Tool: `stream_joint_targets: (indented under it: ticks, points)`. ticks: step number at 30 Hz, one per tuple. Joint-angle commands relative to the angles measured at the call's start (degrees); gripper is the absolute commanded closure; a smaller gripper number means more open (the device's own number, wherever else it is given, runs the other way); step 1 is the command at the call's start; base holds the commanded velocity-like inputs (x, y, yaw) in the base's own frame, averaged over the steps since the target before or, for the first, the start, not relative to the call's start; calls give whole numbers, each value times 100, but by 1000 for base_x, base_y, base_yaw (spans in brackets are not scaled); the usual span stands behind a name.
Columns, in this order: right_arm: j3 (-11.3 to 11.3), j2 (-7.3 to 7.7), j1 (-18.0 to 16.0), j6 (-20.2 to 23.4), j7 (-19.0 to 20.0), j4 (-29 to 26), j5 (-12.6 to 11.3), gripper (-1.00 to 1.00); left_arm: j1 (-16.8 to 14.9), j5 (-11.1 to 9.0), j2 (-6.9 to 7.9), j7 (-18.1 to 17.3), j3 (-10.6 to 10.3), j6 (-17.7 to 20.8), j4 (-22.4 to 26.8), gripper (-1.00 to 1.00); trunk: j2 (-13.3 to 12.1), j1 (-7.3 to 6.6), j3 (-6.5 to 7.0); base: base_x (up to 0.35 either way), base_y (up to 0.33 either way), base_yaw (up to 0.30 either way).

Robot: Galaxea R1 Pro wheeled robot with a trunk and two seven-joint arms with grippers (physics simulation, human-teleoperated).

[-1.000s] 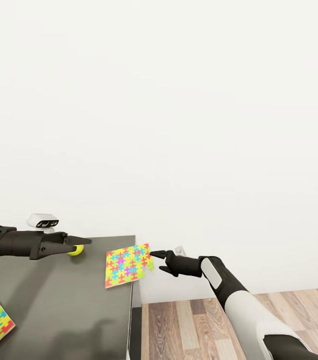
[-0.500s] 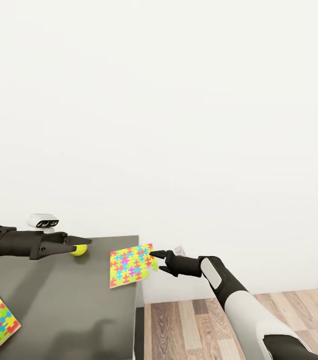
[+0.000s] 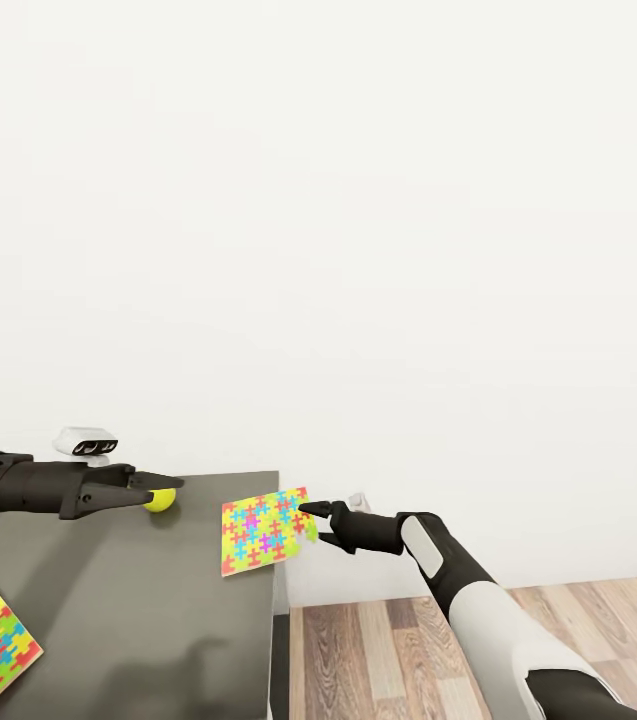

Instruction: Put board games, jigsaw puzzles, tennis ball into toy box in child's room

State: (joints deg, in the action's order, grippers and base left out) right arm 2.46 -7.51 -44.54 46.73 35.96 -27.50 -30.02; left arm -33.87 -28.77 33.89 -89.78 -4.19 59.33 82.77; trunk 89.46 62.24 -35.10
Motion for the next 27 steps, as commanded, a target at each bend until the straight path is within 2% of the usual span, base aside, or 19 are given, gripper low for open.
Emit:
stream_joint_targets:
  ticks: [1,27]
  points:
    - [26,-5,-3,35,8,-1,8,-100,-5,-5,5,-22,-11,61,-2,-100,3,0,-6,0,0,0]
    - [26,-14,-2,32,8,-1,10,-100,-5,-6,4,-22,-11,61,-1,-100,3,0,-6,-19,14,0]
